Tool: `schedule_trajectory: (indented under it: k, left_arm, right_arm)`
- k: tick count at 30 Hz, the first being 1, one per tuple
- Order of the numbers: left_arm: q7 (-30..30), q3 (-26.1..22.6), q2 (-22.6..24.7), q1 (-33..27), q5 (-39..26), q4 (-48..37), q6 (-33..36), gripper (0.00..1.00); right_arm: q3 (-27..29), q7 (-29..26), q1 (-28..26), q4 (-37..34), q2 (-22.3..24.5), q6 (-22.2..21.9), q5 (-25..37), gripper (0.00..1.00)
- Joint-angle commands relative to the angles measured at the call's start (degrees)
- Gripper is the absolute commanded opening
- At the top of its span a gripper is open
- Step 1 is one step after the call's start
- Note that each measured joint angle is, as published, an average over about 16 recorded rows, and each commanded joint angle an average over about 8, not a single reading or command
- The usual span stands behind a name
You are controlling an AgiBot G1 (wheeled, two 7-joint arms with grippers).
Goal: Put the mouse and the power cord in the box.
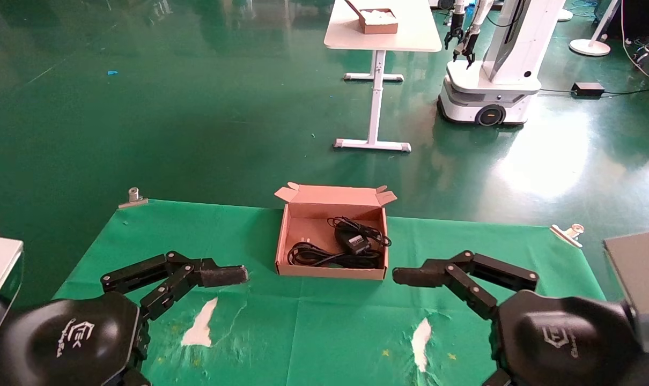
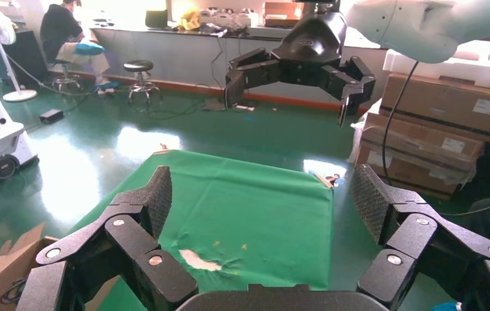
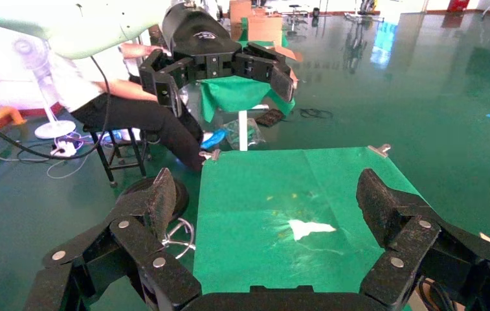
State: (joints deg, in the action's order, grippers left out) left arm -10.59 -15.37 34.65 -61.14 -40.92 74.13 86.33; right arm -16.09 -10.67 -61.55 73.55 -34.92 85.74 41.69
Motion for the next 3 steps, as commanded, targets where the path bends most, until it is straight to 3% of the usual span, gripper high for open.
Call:
schedule_trajectory:
  k: [1,3]
  left_arm:
    - [-0.09,-0.24,0.13,-0.15,-0.34,-0.21,-0.25,1.0]
    - [-0.11,-0.3,0.17,-0.19,-0.42,-0.26,-0.3,1.0]
  right_arm:
    - [-0.01,0.0,-0.01,-0.02,-0.01,-0.01,0.01,1.0]
    - [-0.02,0.0,-0.02,-0.02,-0.01,-0.01,0.01,1.0]
